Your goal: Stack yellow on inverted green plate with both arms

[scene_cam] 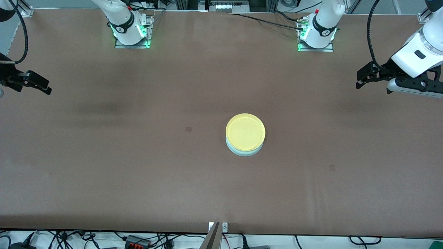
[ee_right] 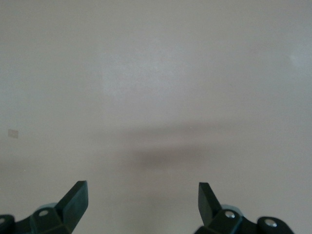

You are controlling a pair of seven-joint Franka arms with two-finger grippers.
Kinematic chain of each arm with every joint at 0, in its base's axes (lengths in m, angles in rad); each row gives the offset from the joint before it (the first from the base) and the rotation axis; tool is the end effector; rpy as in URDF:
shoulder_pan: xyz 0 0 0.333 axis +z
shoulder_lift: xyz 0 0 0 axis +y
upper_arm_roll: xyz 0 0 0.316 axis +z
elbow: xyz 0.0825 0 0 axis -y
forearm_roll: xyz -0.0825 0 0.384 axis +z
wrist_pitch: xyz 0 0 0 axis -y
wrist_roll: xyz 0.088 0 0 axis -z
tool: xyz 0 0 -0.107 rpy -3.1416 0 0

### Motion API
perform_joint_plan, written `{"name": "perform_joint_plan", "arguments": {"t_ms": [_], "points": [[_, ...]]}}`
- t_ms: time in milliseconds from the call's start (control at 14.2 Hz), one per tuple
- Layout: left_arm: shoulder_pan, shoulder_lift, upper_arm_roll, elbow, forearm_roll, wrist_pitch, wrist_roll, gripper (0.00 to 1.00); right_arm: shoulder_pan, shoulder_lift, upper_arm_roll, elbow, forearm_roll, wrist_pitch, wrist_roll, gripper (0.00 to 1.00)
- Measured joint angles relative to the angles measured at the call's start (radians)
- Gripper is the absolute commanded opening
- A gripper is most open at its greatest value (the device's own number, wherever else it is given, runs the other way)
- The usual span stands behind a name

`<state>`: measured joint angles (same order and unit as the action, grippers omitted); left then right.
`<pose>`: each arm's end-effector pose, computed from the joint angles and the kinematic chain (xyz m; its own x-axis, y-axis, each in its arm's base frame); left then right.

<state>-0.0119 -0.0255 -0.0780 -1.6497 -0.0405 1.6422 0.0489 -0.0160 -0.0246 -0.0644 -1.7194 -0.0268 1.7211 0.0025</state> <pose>0.5496 -0.0542 0.6075 0.9906 -0.1355 0.0197 -0.1361 -0.9900 0.0375 0.5547 -0.0476 0.5807 0.9965 -0.0788 0.0263 -0.0795 -0.9965 0.0250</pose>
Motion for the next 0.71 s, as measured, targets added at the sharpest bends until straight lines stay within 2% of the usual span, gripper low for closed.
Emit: {"name": "perform_joint_plan", "arguments": {"t_ms": [706], "points": [[-0.002,0.0,-0.01,0.0,0.0,0.0,0.0,1.0,0.0,0.0,0.0,0.0,0.0,0.0,0.0,1.0]]}}
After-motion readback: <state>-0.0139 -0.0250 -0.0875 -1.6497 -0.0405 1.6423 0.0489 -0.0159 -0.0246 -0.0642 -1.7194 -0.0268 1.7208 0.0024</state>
